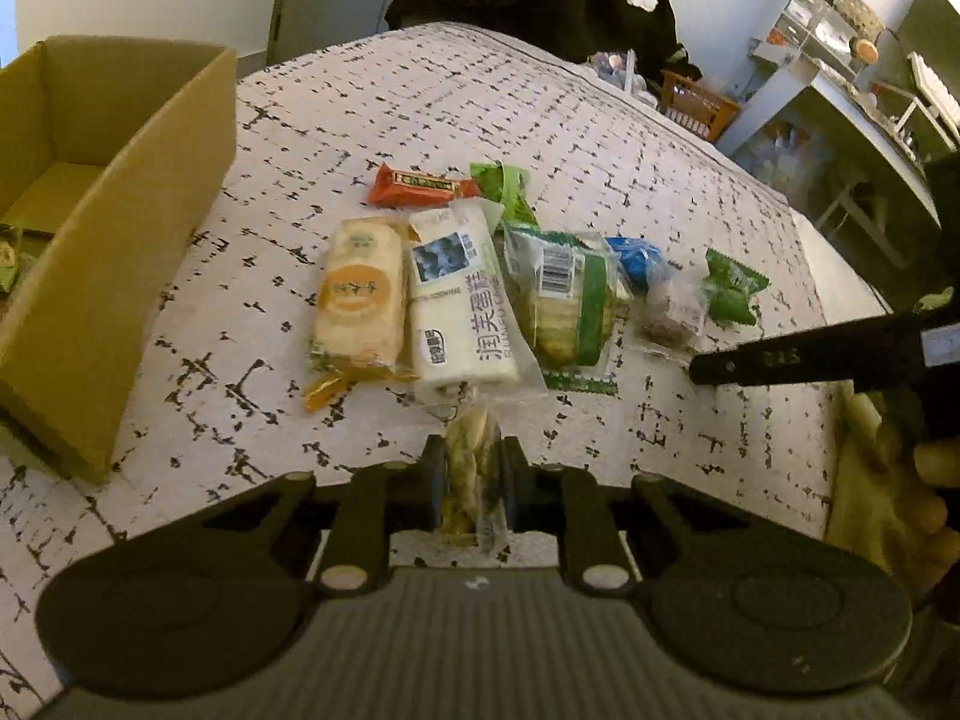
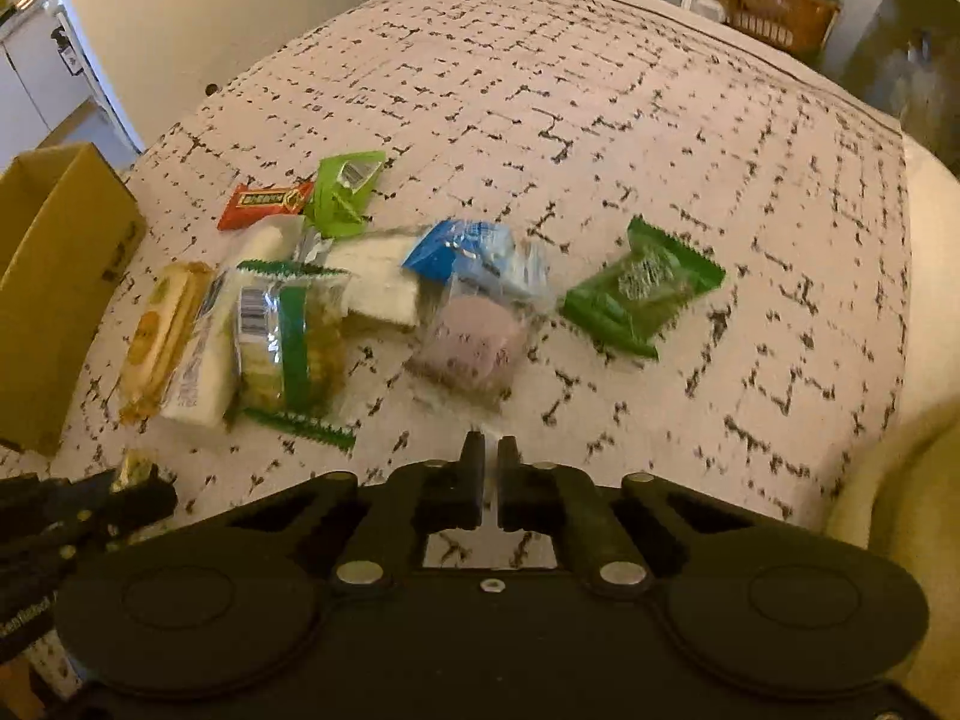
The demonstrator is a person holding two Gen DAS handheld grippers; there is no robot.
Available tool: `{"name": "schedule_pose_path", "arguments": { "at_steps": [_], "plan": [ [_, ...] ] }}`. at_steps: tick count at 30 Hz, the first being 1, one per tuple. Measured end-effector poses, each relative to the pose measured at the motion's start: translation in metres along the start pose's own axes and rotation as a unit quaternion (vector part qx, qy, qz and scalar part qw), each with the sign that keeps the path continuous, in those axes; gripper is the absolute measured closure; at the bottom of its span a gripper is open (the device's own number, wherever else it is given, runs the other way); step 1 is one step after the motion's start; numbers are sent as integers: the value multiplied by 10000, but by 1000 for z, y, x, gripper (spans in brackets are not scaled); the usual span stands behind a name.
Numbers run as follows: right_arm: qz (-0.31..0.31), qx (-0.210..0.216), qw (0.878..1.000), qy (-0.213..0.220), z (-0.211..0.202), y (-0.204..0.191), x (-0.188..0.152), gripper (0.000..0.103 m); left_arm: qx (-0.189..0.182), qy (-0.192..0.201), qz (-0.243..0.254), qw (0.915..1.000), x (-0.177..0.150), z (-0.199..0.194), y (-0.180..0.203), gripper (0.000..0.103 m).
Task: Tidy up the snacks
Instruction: 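Grasp a clear biscuit pack with left gripper while right grasps pink round cake, then carry both held snacks over the cardboard box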
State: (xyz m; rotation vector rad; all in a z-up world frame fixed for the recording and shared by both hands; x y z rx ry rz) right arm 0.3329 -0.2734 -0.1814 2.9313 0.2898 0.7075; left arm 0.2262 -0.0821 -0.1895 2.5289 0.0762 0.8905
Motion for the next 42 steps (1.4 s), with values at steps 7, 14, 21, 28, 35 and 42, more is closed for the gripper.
{"name": "schedule_pose_path", "arguments": {
  "at_steps": [7,14,21,28,35,42],
  "plan": [
    [159,-40,9993,324,-5,-15,20,39,16,167,-25,9999,3,-18,2,86],
    [173,-396,9983,387,16,-20,36,39,216,344,-130,9991,9,-31,-8,86],
    [-348,-473,9980,223,22,-27,27,65,429,466,-208,9978,21,-44,-20,86],
    [-113,-307,9989,339,-17,-20,22,70,518,586,-282,9965,29,-58,-17,86],
    [-38,5,9958,915,-76,-39,31,70,474,851,-237,9950,33,-86,-7,86],
    [-87,262,9904,1353,-118,-62,35,70,516,1199,-182,9913,43,-125,-5,86]
  ]
}}
Point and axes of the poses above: each gripper's, at about its wrist camera, not at the fingertips, and z roughly the way its jaws point, y to its right, x to its top, the point moved 3 cm from there along z, roughly the way its jaws point, and after that the axes turned 10 degrees about -x, right-handed, at the moved point
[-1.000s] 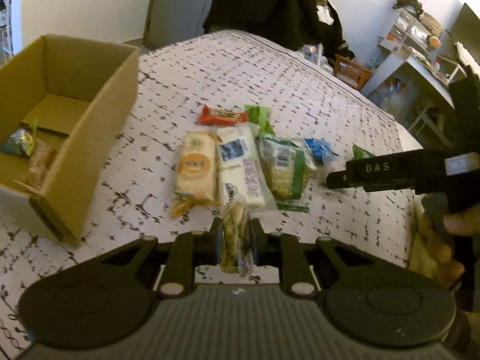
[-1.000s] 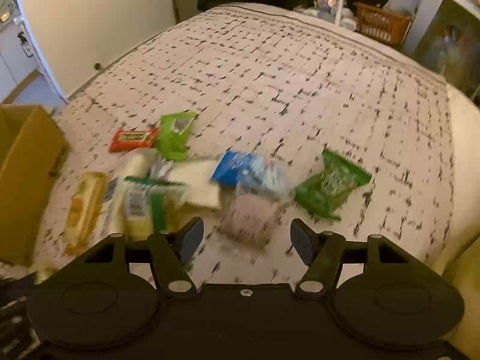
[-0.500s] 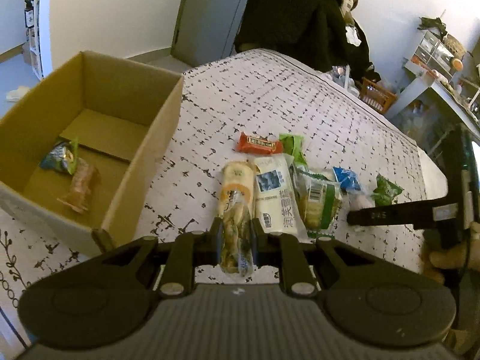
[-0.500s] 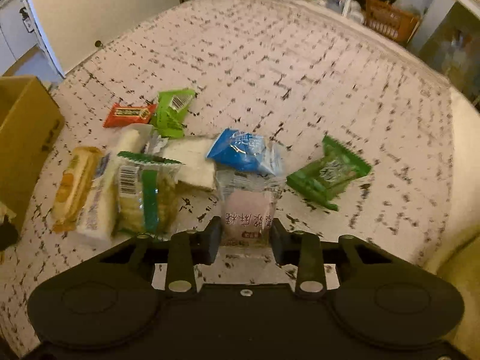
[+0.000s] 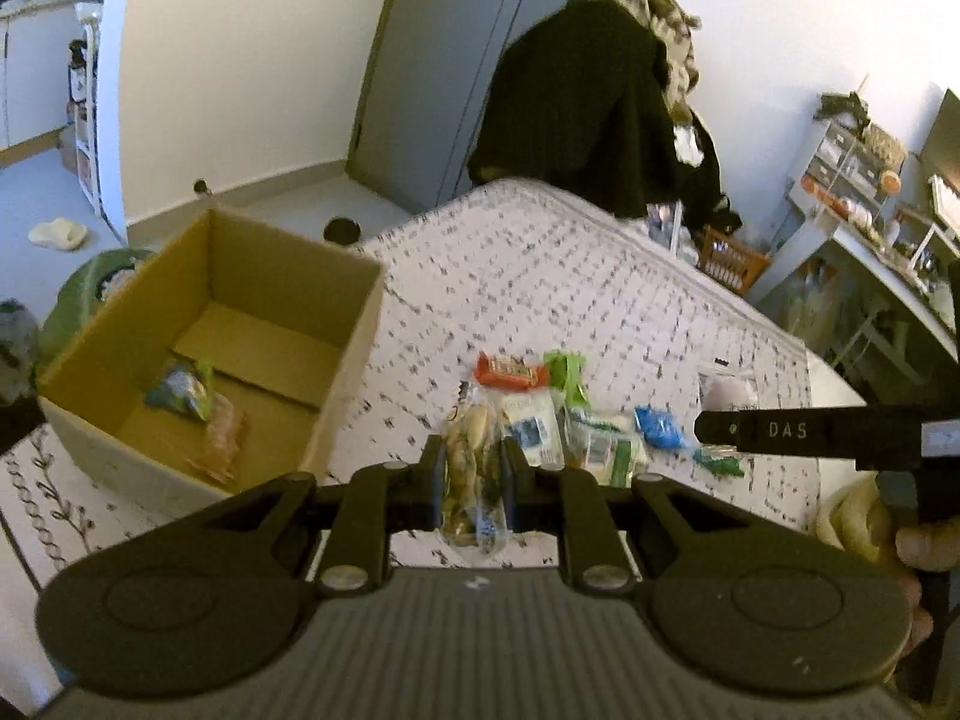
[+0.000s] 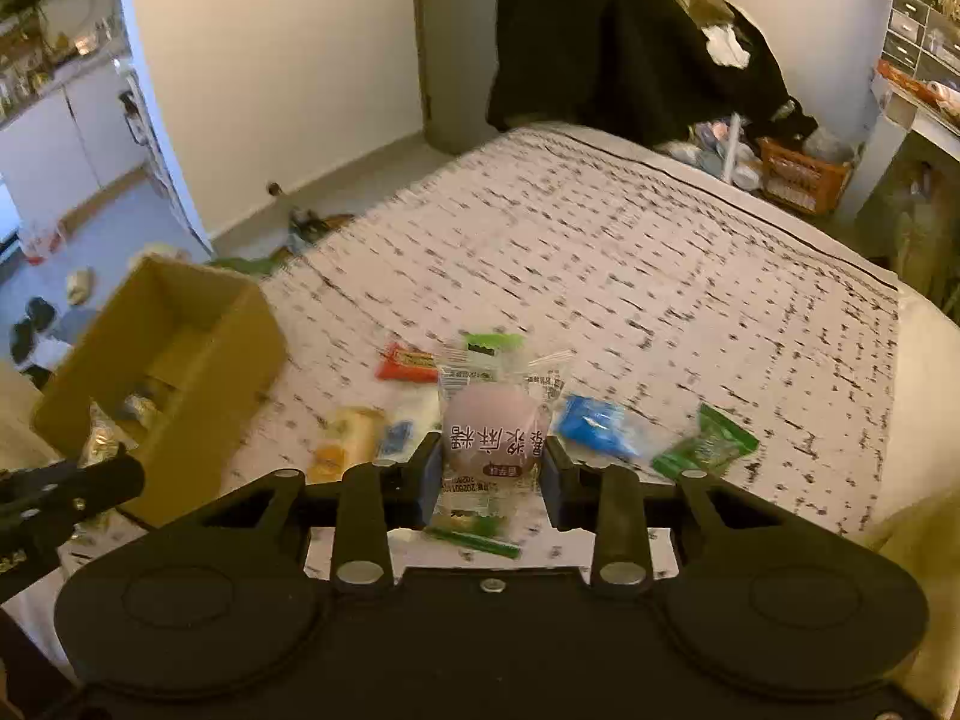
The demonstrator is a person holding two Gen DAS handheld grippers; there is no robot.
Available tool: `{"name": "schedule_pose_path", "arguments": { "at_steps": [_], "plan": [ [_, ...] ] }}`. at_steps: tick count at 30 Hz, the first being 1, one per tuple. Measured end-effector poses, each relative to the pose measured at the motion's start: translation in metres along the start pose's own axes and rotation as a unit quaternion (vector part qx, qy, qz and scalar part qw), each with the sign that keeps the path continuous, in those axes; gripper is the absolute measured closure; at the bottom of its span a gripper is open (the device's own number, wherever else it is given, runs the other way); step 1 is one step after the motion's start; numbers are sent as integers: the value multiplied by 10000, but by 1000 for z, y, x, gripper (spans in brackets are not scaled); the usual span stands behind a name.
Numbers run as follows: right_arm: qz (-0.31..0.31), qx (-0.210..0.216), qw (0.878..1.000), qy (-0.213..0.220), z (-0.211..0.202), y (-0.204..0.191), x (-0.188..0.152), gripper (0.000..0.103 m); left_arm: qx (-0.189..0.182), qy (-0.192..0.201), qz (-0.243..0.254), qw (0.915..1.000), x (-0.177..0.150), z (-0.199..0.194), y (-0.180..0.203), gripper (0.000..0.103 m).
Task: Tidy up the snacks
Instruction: 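Carry both held snacks over the cardboard box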
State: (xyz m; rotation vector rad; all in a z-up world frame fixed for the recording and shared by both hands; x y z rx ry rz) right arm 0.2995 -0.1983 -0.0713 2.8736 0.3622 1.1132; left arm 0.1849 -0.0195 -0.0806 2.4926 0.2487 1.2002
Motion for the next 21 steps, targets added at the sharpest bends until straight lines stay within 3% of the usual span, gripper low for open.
{"name": "schedule_pose_path", "arguments": {
  "at_steps": [5,11,21],
  "plan": [
    [157,227,9994,218,-19,-20,6,70,88,211,-26,9997,10,-21,-6,86],
    [207,829,9956,391,-36,-61,3,70,286,394,42,9988,20,-44,-16,86],
    [68,1095,9924,558,-42,-96,4,70,656,663,-81,9956,35,-73,-47,86]
  ]
}}
Point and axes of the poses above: each gripper's, at about its wrist camera, not at the fingertips, and z roughly the way its jaws point, y to its right, x to its top, the point moved 3 cm from there along z, roughly the way its jaws point, and after that the axes turned 10 degrees about -x, right-handed, at the moved point
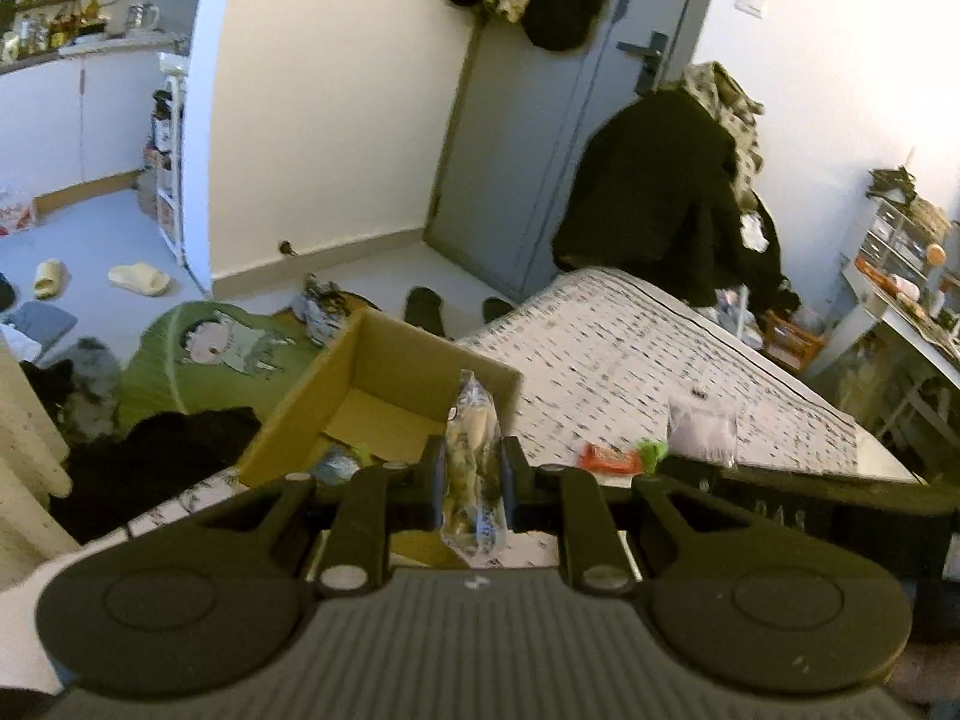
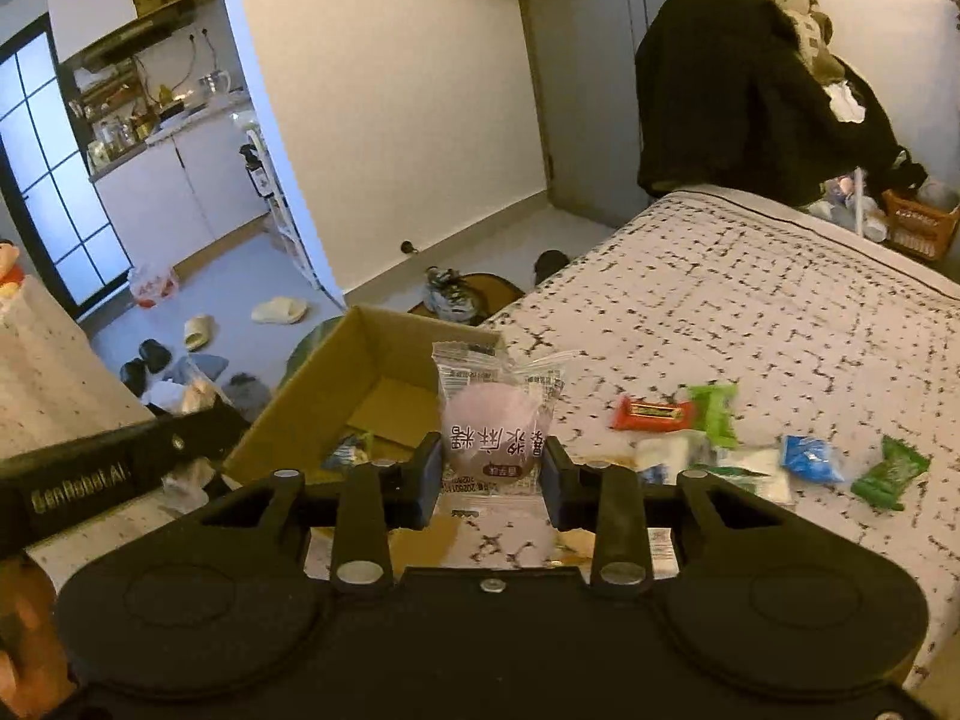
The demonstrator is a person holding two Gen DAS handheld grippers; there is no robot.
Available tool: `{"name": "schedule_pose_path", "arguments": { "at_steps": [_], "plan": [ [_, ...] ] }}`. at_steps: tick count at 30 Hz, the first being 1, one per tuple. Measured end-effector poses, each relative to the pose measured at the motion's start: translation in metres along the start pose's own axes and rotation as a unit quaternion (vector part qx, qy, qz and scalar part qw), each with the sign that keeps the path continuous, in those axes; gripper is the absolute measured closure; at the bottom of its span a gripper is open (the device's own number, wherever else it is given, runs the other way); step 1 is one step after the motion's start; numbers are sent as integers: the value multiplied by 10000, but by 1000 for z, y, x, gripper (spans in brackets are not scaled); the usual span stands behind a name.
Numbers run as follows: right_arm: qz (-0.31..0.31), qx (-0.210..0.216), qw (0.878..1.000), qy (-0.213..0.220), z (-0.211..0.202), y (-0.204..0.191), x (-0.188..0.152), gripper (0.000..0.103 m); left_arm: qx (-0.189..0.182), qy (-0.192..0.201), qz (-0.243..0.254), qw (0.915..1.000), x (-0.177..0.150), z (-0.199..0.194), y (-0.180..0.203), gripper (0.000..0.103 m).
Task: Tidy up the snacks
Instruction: 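Carry both held snacks over the cardboard box, then open both grippers to drop the snacks into the box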
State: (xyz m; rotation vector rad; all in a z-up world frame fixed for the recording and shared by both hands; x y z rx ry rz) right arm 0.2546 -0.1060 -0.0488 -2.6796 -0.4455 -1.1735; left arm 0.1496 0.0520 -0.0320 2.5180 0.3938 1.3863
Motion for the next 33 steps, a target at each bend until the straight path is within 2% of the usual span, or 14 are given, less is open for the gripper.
{"name": "schedule_pose_path", "arguments": {
  "at_steps": [7,17,33],
  "plan": [
    [152,110,9997,149,2,-13,4,69,186,160,-35,9997,21,-9,-27,86],
    [157,270,9995,59,24,-34,5,69,121,161,-68,9998,45,-1,-52,86],
    [63,396,9988,-263,63,-58,1,69,307,-289,-614,9972,26,58,-76,85]
  ]
}}
Point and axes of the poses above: each gripper's, at about its wrist camera, not at the fingertips, and z roughly the way its jaws point, y to its right, x to its top, the point moved 3 cm from there along z, roughly the way its jaws point, and after that the axes turned 10 degrees about -x, right-handed, at the moved point
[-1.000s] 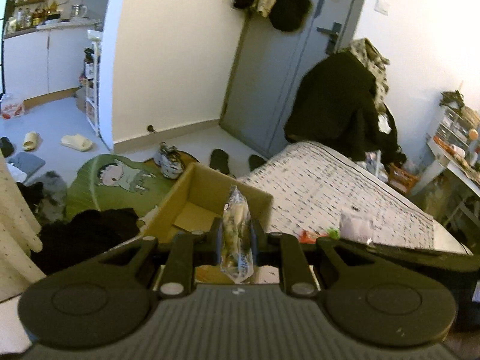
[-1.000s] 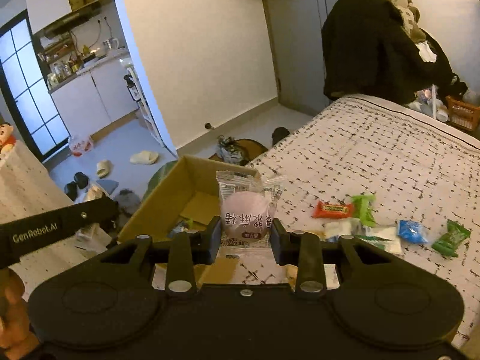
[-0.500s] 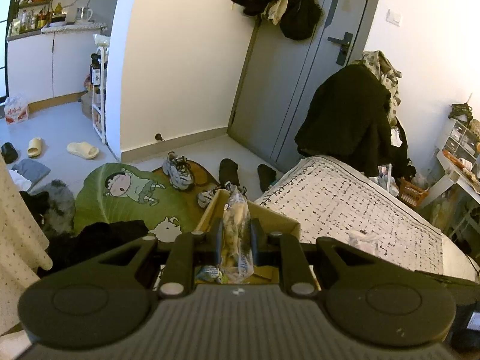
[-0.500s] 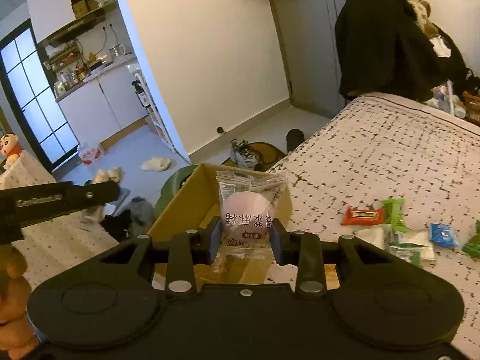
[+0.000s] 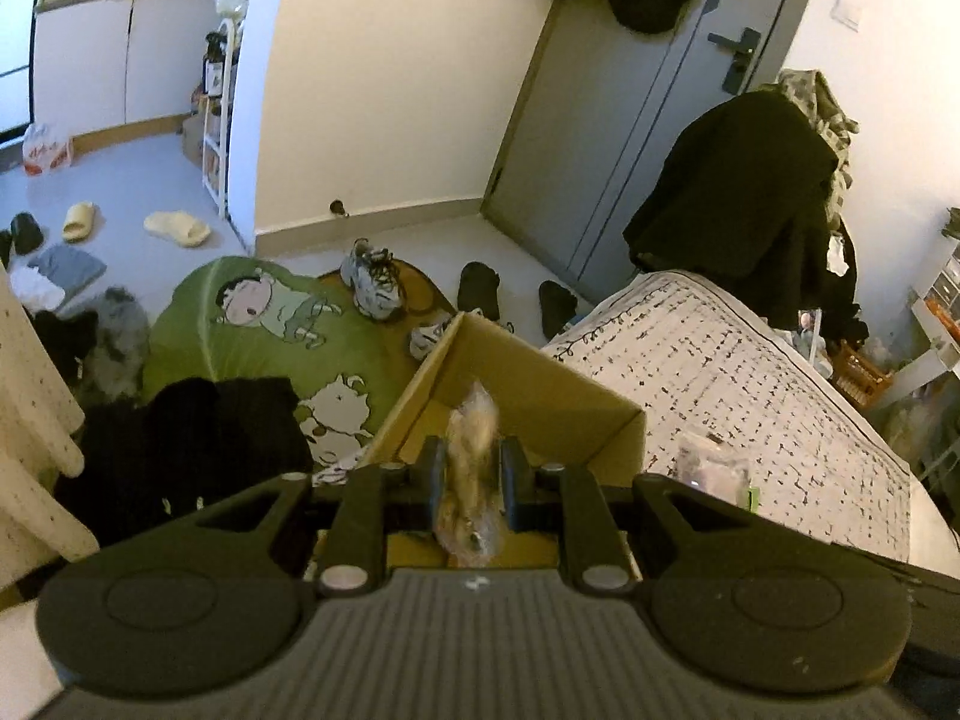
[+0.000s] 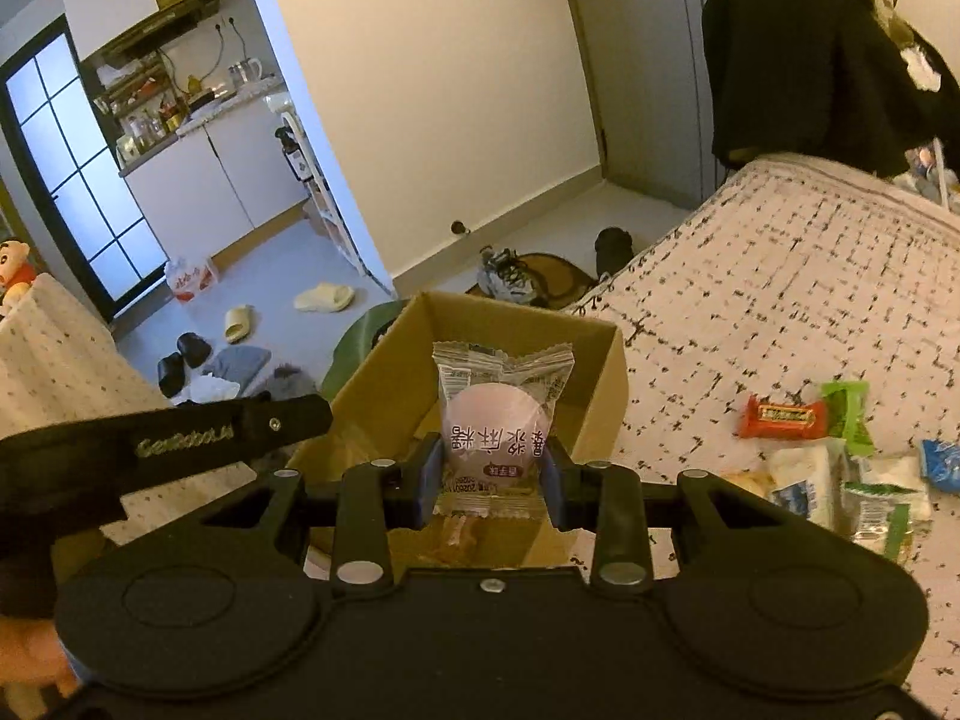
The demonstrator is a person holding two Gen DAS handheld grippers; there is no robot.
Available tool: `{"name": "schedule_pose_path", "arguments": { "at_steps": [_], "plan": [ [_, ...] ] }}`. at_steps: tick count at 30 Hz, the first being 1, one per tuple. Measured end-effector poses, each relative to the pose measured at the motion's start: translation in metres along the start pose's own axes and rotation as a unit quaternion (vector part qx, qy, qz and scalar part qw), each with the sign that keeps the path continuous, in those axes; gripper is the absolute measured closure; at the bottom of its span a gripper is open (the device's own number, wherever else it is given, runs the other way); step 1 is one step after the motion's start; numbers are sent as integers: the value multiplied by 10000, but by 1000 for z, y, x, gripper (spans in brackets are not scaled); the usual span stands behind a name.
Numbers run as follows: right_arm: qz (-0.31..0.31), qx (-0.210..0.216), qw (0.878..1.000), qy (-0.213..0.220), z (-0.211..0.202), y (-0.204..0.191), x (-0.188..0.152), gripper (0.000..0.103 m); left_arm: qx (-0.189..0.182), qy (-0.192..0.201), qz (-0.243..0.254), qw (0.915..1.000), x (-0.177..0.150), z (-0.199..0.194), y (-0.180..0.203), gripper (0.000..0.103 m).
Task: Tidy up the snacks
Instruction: 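Open both grippers to drop the snacks into the box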
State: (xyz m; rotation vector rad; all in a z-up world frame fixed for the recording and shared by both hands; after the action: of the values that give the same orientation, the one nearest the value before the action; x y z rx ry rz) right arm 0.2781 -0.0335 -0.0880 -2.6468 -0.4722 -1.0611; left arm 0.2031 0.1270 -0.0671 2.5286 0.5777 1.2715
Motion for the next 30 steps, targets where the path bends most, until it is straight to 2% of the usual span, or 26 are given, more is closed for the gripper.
{"name": "schedule_pose_path", "arguments": {
  "at_steps": [8,9,10,13,16,18,20,21,22,28,30],
  "plan": [
    [7,-18,10000,13,-3,-1,2,67,132,-1,-77,9999,-4,-4,-11,77],
    [-11,18,10000,9,-4,-1,2,64,135,-8,-128,9998,-4,-6,-13,76],
    [-34,39,10000,16,-6,-2,2,54,139,-23,-154,9998,-5,-6,-14,76],
    [-1,4,9999,128,-16,0,4,48,263,-26,-130,9996,-4,-13,-14,71],
    [96,28,9999,134,-25,3,6,46,339,59,-106,9994,-3,-22,-13,62],
    [101,10,9998,143,-30,4,7,44,355,66,-118,9993,-2,-30,-12,51],
    [68,-30,9999,146,-38,6,5,37,377,80,-162,9991,-2,-37,-12,46],
    [58,-52,9999,140,-41,8,3,30,400,78,-214,9989,-2,-40,-12,38],
    [40,-88,9998,155,-46,10,2,26,410,74,-264,9988,-3,-43,-12,35],
    [-46,-238,9994,260,-74,23,-1,17,375,174,-217,9989,-8,-61,-4,16],
    [-52,-276,9992,301,-80,26,1,16,476,168,-197,9985,-9,-65,-2,10]
  ]
}}
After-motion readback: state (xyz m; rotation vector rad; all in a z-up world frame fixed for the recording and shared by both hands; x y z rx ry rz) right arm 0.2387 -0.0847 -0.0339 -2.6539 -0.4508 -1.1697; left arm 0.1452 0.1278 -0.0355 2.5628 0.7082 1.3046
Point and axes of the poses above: each gripper's, at about its wrist camera, not at the fingertips, and z roughly the way its jaws point, y to its right, x to its top, the point moved 3 cm from there along z, roughly the way its jaws point, and after that the axes turned 10 degrees about -x, right-handed, at the moved point
